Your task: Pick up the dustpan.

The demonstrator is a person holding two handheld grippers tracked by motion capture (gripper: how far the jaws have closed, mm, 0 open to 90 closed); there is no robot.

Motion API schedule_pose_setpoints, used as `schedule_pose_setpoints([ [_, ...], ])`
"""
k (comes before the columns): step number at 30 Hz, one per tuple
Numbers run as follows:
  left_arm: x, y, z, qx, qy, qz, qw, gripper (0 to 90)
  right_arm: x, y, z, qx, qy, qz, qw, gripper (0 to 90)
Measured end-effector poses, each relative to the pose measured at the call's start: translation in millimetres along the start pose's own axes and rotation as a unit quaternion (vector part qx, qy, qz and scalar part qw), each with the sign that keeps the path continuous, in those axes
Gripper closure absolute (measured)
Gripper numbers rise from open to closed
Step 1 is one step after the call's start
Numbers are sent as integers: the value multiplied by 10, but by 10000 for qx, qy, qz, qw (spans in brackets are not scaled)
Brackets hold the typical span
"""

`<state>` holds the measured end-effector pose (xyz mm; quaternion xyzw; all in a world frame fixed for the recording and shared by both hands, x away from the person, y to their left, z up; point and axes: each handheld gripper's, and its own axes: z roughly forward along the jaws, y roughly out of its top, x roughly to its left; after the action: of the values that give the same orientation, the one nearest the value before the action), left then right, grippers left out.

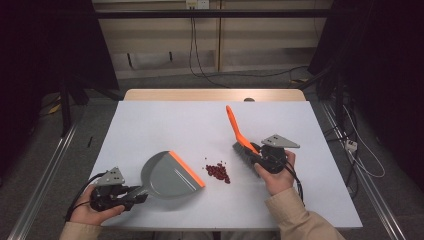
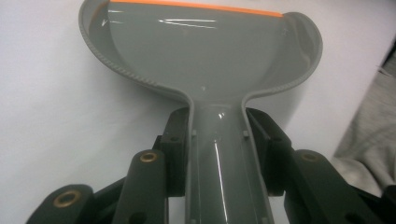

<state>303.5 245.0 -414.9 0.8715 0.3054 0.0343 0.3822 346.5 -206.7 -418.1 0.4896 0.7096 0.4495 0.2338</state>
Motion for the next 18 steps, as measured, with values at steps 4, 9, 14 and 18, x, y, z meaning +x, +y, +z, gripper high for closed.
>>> schedule_pose_setpoints([
  [4,-18,51,114,54,-123,151,9998,624,43,-11,62,50,24,-67,10000,711],
  [9,-39,88,246,193,-66,310,9993,621,65,-39,135,136,-2,-235,9996,709],
  [14,-65,124,324,402,75,370,9985,600,83,-16,133,244,78,-477,9985,647],
  [18,-111,197,387,593,256,419,9970,535,102,29,156,413,48,-636,9971,610],
])
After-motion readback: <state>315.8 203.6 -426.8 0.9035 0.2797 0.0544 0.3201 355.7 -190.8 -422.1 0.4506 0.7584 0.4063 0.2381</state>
